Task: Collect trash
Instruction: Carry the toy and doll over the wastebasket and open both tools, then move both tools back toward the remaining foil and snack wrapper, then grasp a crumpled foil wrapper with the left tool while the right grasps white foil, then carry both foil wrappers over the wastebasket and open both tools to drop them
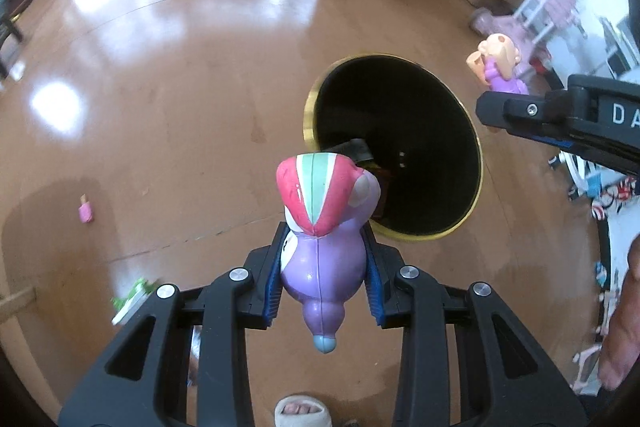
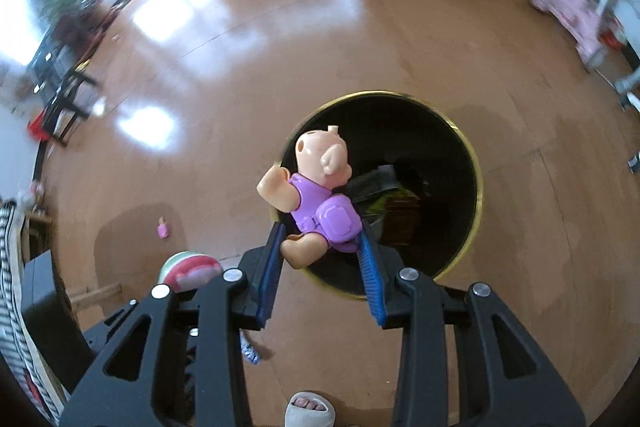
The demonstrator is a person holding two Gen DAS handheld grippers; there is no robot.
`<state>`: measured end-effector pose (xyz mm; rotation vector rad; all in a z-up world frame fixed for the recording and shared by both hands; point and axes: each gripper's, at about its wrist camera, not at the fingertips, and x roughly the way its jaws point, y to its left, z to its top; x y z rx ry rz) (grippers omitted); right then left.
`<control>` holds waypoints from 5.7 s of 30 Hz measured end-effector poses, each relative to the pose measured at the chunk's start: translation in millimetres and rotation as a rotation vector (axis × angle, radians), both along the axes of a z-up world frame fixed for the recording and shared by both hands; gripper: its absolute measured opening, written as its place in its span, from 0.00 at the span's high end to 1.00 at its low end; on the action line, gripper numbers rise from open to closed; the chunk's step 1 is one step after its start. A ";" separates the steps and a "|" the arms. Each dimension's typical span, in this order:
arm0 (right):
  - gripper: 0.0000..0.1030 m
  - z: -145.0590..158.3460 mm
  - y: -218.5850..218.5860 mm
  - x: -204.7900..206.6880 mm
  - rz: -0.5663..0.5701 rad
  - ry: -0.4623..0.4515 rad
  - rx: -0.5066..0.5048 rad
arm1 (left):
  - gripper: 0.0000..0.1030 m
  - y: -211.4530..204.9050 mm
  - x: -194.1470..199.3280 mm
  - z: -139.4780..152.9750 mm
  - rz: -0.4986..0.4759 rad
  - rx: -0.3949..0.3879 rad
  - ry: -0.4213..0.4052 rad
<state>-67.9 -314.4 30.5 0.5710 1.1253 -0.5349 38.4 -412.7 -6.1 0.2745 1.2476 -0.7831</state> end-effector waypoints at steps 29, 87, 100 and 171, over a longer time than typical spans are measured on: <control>0.22 -1.4 -14.0 -8.1 -0.062 -0.078 0.058 | 0.16 4.0 24.6 -13.3 0.054 -0.051 -0.040; 0.34 -421.8 398.2 118.3 0.816 0.465 0.039 | 0.25 364.2 -44.3 -342.2 0.484 0.204 0.252; 0.74 -308.4 403.4 119.7 0.860 0.358 0.056 | 0.65 393.5 -14.9 -257.6 0.438 0.208 0.230; 0.74 -26.9 -25.2 -11.1 0.019 -0.015 0.086 | 0.65 -36.2 8.9 -34.7 0.043 0.006 0.068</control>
